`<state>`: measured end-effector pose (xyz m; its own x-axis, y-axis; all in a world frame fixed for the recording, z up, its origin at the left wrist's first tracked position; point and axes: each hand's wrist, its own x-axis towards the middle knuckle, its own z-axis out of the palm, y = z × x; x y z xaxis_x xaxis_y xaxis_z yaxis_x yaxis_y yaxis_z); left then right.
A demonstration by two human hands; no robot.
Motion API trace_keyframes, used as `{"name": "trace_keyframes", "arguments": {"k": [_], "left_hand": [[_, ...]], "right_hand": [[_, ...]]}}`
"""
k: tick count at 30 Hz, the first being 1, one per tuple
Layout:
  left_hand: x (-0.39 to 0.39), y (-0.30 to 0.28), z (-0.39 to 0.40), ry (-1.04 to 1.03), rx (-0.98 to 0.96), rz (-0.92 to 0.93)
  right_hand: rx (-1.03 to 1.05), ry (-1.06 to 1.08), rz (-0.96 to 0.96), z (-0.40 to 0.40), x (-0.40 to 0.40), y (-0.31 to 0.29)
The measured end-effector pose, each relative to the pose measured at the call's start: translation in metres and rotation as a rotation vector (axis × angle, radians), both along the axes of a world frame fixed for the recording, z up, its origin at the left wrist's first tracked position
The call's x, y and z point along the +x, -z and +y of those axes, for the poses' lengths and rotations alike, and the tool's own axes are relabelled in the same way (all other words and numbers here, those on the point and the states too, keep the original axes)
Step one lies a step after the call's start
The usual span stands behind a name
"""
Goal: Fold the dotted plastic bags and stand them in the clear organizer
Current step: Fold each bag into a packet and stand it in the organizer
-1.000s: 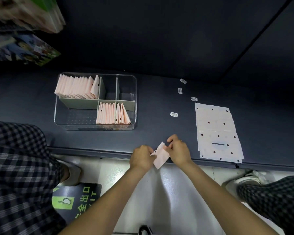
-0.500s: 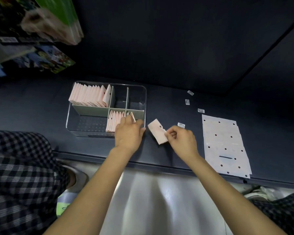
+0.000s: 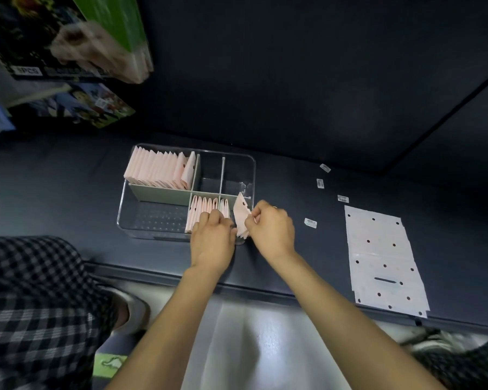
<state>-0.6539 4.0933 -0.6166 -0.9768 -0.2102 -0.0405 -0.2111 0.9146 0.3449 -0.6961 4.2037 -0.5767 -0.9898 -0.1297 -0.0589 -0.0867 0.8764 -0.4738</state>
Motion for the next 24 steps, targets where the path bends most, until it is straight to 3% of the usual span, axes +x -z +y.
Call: {"name": "trace_keyframes", "arguments": {"k": [9, 18, 24], "left_hand": [[-0.009, 0.002, -0.007, -0.115, 0.033, 0.061], [-0.007, -0.002, -0.007, -0.274, 0.351, 0.162], [-0.004, 0.005, -0.008, -0.166, 0.374, 0.195]], "right_hand": [[0.081, 0.035, 0.009, -0.019, -0.003, -0.003], [0.056, 0.079, -0.157, -0.027, 0.004, 0.019], [0.002, 0.058, -0.260, -0.028, 0.004, 0.027]]}}
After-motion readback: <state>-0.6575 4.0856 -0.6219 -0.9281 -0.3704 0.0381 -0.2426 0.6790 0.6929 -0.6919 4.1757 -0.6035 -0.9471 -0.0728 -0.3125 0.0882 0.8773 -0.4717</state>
